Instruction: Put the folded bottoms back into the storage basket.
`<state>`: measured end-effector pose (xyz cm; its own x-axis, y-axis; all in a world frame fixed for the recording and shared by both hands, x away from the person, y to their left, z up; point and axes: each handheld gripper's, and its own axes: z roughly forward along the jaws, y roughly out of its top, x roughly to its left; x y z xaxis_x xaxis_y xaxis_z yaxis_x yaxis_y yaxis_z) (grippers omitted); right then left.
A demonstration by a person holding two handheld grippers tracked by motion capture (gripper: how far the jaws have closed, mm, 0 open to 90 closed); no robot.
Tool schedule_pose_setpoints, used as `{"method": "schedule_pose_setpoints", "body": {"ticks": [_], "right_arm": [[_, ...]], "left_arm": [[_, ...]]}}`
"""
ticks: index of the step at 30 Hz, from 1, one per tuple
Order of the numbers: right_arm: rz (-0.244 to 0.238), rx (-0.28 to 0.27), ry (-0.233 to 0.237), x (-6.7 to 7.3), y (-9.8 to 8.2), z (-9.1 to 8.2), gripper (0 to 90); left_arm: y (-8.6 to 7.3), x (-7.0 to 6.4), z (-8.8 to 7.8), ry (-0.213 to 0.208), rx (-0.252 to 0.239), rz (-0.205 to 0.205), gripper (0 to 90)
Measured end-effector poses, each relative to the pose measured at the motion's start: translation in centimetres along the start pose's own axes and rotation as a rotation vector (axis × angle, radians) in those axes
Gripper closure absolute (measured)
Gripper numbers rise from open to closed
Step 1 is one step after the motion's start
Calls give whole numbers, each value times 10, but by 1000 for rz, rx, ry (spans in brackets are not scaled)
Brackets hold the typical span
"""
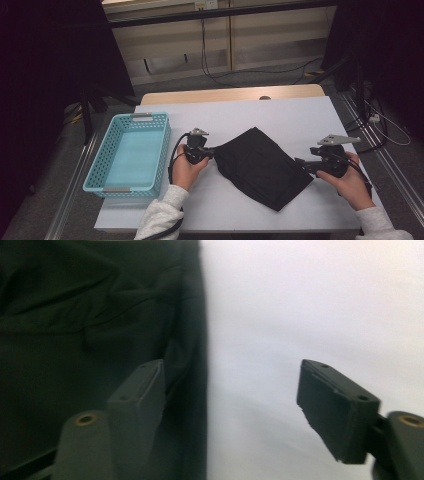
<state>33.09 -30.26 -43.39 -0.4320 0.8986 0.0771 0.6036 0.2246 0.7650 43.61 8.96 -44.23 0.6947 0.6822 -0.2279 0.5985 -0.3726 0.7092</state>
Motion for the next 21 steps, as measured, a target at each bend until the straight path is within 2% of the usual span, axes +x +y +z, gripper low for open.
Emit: {"method": "schedule_pose_setpoints", "body": {"ticks": [3, 5, 8, 10, 11, 13, 14, 16, 19, 21], "right_arm": [[-18, 10, 42, 15, 2, 6, 368], [-37, 14, 56, 27, 4, 10, 447], [-43, 39, 62, 35, 6, 17, 507], [-53, 71, 51, 35, 4, 23, 554], [-55, 82, 67, 33, 3, 25, 601], [-50, 108, 67, 32, 0, 29, 696], [-43, 107, 101, 32, -1, 30, 754], [-57, 107, 98, 34, 1, 29, 827], [-56, 95, 105, 34, 5, 23, 843], [-37, 93, 127, 34, 7, 12, 844]], "left_arm": [[0, 1, -1, 2, 1, 12, 847], [0, -1, -2, 1, 2, 18, 846], [0, -2, -2, 4, 1, 29, 844], [0, -2, -1, 4, 6, 33, 842], [-1, -2, 0, 7, 2, 31, 840], [-1, -3, 0, 7, 0, 31, 837], [-1, -3, 0, 5, 2, 35, 837], [0, -3, 0, 6, 1, 41, 836], [0, -4, -2, 9, -7, 47, 834], [0, -6, -3, -4, 5, 63, 825]]}}
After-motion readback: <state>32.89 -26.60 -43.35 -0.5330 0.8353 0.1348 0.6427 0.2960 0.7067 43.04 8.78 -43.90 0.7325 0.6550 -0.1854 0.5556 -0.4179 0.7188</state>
